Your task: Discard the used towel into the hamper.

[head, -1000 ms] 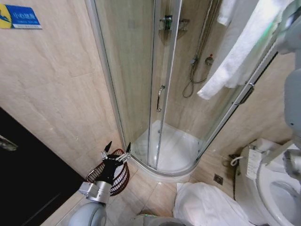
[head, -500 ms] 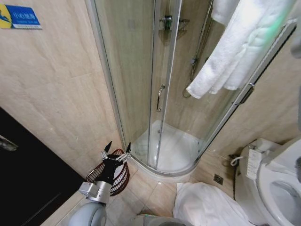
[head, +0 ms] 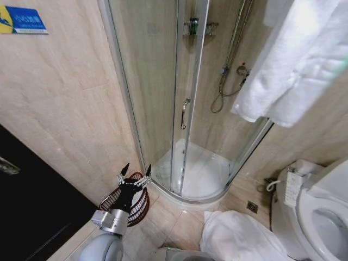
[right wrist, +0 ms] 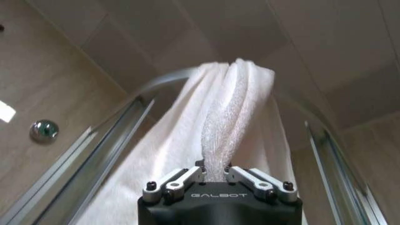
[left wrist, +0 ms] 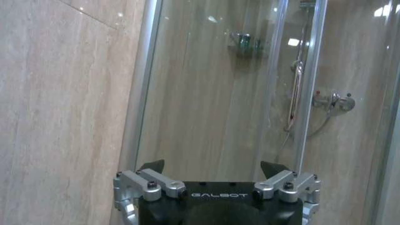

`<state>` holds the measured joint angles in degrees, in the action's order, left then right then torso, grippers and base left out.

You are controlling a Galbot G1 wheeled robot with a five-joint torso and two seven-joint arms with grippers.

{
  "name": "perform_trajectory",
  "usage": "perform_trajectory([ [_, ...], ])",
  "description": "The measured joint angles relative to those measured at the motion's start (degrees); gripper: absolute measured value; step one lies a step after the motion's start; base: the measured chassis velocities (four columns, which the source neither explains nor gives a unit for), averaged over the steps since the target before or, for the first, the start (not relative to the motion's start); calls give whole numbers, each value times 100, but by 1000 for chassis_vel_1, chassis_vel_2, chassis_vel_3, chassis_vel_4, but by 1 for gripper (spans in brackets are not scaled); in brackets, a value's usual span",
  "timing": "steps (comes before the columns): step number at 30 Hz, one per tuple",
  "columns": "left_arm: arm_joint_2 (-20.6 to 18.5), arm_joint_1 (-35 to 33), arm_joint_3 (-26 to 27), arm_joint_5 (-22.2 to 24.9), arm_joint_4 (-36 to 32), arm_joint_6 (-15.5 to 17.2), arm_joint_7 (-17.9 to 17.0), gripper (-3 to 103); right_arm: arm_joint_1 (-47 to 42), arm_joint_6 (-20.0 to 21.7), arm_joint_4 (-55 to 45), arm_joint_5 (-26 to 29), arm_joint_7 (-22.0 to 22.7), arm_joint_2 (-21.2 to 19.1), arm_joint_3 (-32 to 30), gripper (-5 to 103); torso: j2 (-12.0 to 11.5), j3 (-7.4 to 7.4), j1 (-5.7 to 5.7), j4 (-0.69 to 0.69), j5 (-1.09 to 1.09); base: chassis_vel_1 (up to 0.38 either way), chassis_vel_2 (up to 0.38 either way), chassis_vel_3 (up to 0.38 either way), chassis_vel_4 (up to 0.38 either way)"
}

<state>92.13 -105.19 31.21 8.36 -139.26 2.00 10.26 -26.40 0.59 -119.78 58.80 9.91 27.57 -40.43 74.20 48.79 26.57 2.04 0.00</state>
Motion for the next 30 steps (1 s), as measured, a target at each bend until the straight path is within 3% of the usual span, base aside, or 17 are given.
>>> perform_trajectory([
  [6,1,0,0,0,0,0,0,100,-1809,-41,-561,17,-68,338,-1448,6,1,-1,0,-4,-2,0,0,0,0],
  [11,0,0,0,0,1,0,0,100,-2252,-29,-887,-54,-45,725,-1610,6,0,0,0,-1,2,0,0,0,0],
  [19,0,0,0,0,1,0,0,100,-3068,-126,-1320,-612,-32,1464,-1638,6,0,0,0,-1,-1,0,0,0,0],
  [25,2,0,0,0,0,0,0,100,-4107,-561,-1582,-1520,-274,2483,-1575,6,-1,1,1,-3,4,0,0,0,0],
  [26,2,0,0,0,0,0,0,100,-4107,-561,-1582,-1520,-274,2483,-1575,6,-1,1,1,-3,4,0,0,0,0],
  [27,1,0,1,0,1,0,0,100,-4444,-678,-1632,-1754,-393,2818,-1570,6,-1,1,1,-3,4,0,0,0,0],
  [30,0,0,1,0,0,0,0,100,-4913,-1038,-1686,-2145,-530,3294,-1471,6,0,1,0,-5,0,0,0,0,0],
])
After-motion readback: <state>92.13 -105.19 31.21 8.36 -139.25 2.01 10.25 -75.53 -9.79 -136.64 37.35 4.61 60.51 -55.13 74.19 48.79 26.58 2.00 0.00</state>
